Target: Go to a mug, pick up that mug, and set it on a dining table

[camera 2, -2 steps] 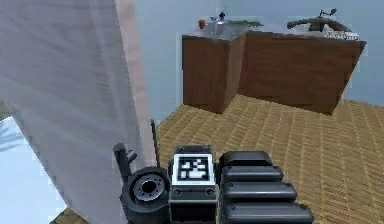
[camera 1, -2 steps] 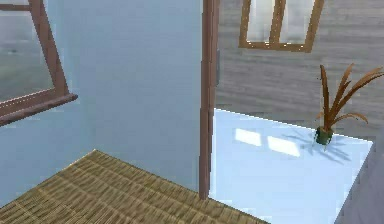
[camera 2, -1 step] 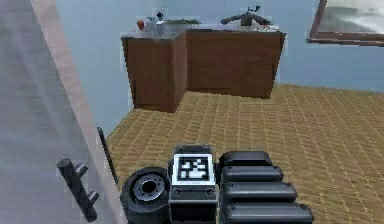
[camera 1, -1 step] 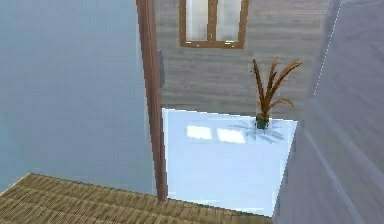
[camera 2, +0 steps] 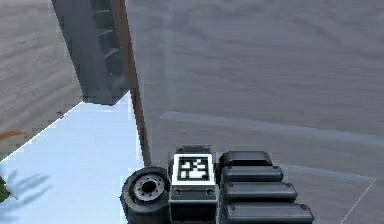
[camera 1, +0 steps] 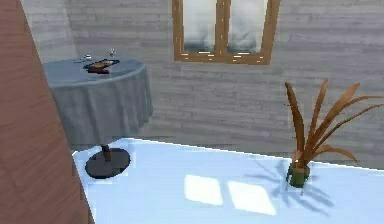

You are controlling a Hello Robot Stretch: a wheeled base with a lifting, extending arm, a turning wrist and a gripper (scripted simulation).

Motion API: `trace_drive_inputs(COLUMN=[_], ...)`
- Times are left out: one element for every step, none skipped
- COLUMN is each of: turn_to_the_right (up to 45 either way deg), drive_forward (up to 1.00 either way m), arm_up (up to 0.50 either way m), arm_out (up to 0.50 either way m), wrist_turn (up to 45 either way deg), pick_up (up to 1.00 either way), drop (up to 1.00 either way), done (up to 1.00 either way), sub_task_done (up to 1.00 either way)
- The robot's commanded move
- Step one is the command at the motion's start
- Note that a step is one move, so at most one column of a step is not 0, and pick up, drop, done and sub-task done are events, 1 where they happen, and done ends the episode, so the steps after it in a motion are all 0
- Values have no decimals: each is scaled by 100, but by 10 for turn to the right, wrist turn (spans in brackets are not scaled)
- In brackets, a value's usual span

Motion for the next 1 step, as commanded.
trace_drive_inputs(turn_to_the_right=[0], drive_forward=[35], arm_up=[0], arm_out=[0], wrist_turn=[0], pick_up=[0], drop=[0], done=[0], sub_task_done=[0])
